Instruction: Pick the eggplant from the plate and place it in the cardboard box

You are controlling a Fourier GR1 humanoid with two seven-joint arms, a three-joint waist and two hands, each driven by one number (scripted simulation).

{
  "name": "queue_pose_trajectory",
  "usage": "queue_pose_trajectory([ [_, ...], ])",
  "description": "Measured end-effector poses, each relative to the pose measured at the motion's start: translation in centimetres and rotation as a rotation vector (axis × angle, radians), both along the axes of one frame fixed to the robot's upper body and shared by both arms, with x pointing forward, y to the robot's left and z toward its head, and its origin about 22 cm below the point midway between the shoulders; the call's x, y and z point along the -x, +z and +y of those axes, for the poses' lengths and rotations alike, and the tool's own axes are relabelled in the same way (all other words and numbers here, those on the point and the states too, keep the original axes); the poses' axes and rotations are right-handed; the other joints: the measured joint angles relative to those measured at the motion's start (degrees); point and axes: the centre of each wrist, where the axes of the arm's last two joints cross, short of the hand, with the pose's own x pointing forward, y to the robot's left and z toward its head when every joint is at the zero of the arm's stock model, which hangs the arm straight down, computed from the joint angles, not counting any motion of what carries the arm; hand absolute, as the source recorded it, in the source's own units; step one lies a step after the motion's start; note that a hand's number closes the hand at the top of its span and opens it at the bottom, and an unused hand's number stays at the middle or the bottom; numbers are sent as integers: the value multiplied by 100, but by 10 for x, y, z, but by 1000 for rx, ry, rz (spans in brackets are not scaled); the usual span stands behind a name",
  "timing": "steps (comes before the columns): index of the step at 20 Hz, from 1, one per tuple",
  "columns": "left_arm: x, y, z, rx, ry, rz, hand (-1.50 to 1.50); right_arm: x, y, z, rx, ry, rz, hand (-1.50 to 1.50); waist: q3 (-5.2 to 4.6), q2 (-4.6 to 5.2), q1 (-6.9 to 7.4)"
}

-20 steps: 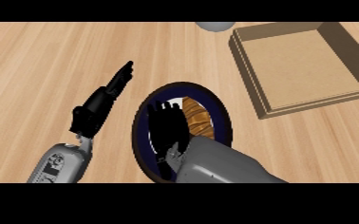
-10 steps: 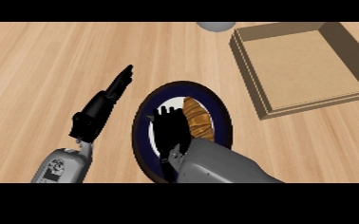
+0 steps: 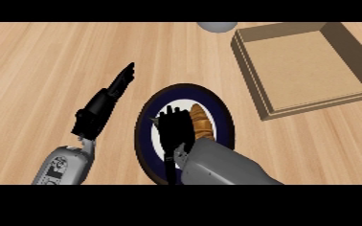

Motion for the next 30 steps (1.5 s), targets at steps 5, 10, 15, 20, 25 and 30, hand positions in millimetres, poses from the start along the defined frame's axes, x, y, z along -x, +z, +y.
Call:
queue_pose_trajectory([
  [5, 1, 5, 1, 5, -6, 2, 0, -2, -3, 0, 20, 15, -21, 150, 3, -42, 23],
  [10, 2, 4, -2, 6, -12, 1, 0, -9, -6, -1, 23, 48, -83, 150, 5, -58, 21],
  [15, 5, 0, 3, 1, 16, 4, 0, -12, -3, -54, -41, 137, -189, 150, 13, -56, -104],
  [20, 11, -6, 13, 5, 55, 14, 0, -18, 7, -152, -117, 219, -343, 150, 12, -58, -368],
  [25, 12, -5, 15, 11, 63, 19, 0, -12, 36, -240, -169, 255, -534, 150, 3, -43, -430],
  [30, 13, -2, 15, 7, 77, 19, 0, 13, 79, -294, -266, 277, -641, 150, -5, -43, -446],
])
